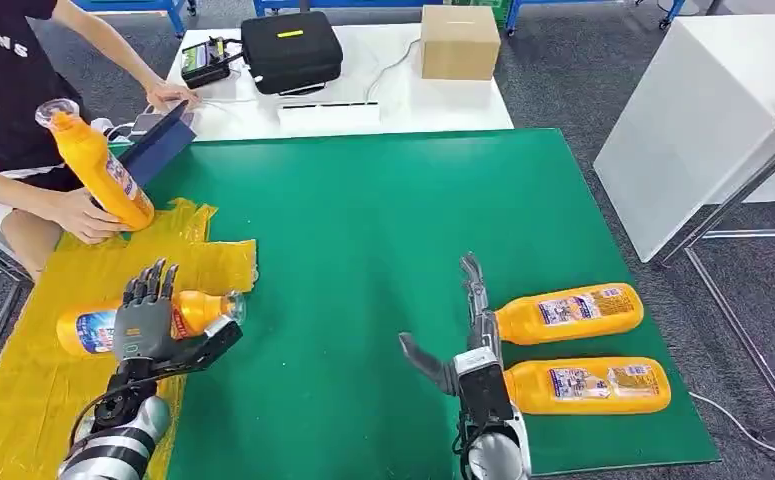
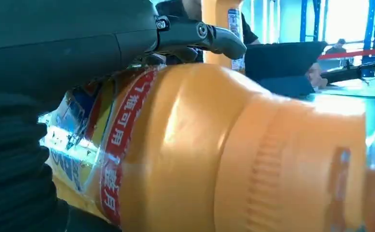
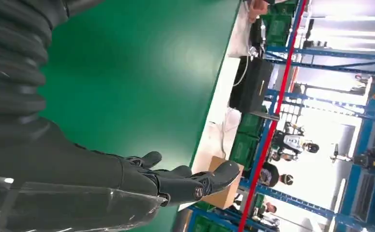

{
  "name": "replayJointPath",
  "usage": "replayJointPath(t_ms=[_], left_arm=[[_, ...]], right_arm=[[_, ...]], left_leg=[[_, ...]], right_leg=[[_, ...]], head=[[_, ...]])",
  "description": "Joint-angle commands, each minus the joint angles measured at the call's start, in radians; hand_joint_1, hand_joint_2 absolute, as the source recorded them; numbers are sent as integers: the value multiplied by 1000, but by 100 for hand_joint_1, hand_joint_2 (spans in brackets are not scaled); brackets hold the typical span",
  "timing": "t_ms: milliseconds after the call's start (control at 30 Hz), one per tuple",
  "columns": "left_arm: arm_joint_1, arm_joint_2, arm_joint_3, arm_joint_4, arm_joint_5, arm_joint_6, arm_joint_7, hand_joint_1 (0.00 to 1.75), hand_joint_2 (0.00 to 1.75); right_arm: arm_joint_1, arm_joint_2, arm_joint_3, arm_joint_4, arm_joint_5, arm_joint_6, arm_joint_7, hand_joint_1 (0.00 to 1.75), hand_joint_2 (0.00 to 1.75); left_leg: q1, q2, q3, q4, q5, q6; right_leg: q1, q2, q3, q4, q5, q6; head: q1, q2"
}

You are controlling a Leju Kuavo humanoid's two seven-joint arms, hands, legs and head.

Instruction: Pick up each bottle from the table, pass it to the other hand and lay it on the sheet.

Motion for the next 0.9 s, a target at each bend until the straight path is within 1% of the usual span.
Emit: replayJointPath(t_ms=[33,167,200,233,333,367,400,433,467,500,633,667,733,767,800,867,900], left_arm=[[145,-89,-11,-225,174,-51,-106,0,175],[231,-116,-67,-443,295,-91,-167,0,175],[256,-122,-84,-511,341,-72,-211,0,175],[273,-127,-95,-559,371,-78,-222,0,175],[304,-137,-108,-658,418,-57,-254,0,175],[310,-137,-116,-678,480,-80,-277,0,175],[329,-143,-121,-732,660,-142,-367,0,175],[348,-147,-124,-782,779,-194,-427,0,175],[364,-151,-121,-818,798,-205,-438,0,175],[388,-161,-115,-880,861,-214,-488,0,175],[394,-160,-115,-894,862,-219,-485,0,175],[394,-162,-111,-897,866,-218,-486,0,175],[406,-170,-108,-947,910,-207,-539,0,175],[419,-170,-107,-986,893,-178,-553,0,175],[421,-167,-105,-987,819,-136,-525,0,175],[421,-165,-106,-986,802,-130,-512,0,175],[413,-162,-94,-948,771,-121,-473,0,175]], right_arm=[[-4,-35,-13,14,41,3,17,0,175],[10,-47,-2,-11,87,-10,17,0,175],[15,-49,-1,-23,96,-13,17,0,175],[17,-51,-1,-31,104,-18,18,0,175],[21,-50,-3,-45,115,-29,21,0,175],[19,-50,-2,-42,114,-29,23,0,175],[20,-50,-2,-34,111,-27,27,0,175],[21,-50,-1,-27,110,-29,27,0,175],[24,-50,0,-22,111,-31,28,0,175],[26,-50,3,-15,110,-34,27,0,175],[26,-50,4,-14,109,-34,26,0,175],[26,-50,5,-14,109,-36,26,0,175],[27,-51,6,-14,109,-47,26,0,175],[28,-51,7,-16,110,-53,26,0,175],[28,-51,9,-16,110,-59,26,0,175],[28,-52,10,-17,110,-60,26,0,175],[27,-52,11,-18,111,-61,27,0,175]], left_leg=[[0,4,2,-1,-1,0],[0,3,1,0,-2,0],[0,2,-1,0,-1,0],[0,2,-1,1,-2,0],[0,2,-4,1,-1,0],[0,2,-4,1,-2,0],[0,2,-5,1,-1,0],[0,3,-5,2,-2,0],[0,2,-7,1,-1,0],[1,4,-6,1,-2,0],[1,4,-5,1,-3,0],[0,3,-7,0,-1,0],[1,4,-5,0,-2,0],[1,3,-7,1,-2,0],[1,4,-6,1,-3,0],[1,4,-7,1,-2,0],[1,5,-6,0,-2,0]], right_leg=[[0,1,3,-3,0,1],[0,1,1,-2,-1,1],[-1,0,-1,-1,-1,1],[0,0,-1,-1,-1,1],[-1,0,-4,0,-1,0],[0,0,-4,-1,-1,0],[0,0,-5,-1,-1,0],[0,0,-5,-1,-1,0],[0,0,-7,-1,-1,0],[0,1,-6,-1,-1,0],[0,1,-6,-1,-1,0],[0,0,-8,-1,-1,0],[0,1,-6,-2,-1,0],[0,1,-7,-1,-1,0],[1,1,-6,-1,-1,0],[1,1,-7,-1,-1,0],[1,1,-6,-2,-1,0]], head=[[0,0],[0,0],[0,0],[0,0],[0,0],[0,0],[0,0],[0,0],[0,0],[0,0],[0,0],[0,0],[0,0],[0,0],[0,0],[0,0],[0,0]])
